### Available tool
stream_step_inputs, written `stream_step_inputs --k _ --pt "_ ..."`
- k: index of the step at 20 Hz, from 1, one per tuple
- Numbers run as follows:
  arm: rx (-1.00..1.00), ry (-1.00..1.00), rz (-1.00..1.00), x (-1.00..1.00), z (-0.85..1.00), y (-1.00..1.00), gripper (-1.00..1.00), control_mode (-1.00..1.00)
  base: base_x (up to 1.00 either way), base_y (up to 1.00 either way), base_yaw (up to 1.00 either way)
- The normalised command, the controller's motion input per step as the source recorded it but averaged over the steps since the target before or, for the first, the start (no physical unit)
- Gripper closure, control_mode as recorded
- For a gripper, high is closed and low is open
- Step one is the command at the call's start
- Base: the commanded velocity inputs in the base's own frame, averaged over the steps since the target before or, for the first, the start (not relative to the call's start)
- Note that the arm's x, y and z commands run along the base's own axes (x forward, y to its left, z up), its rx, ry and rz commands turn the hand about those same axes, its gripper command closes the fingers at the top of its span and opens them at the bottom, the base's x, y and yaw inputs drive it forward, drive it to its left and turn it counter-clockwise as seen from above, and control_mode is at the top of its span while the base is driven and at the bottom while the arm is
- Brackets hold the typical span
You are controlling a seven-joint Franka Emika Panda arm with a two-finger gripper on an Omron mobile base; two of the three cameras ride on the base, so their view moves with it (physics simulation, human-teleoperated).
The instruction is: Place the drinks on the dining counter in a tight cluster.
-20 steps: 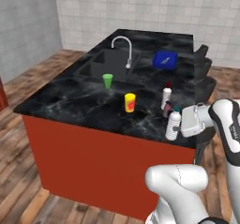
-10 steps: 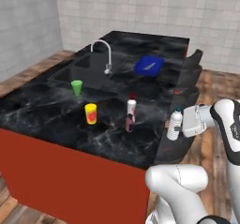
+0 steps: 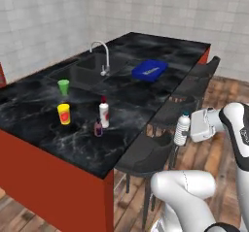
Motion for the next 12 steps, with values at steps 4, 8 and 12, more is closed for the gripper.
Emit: stream_step_inputs --k 4,8,12 --pt "0.0 0.0 0.0 0.0 0.0 0.0 1.0 1.0 0.0 -0.97 0.37" --pt "0.0 0.0 0.0 0.0 0.0 0.0 1.0 1.0 0.04 -0.6 0.49" --pt "0.0 0.0 0.0 0.0 0.0 0.0 1.0 1.0 0.31 -0.33 0.73"
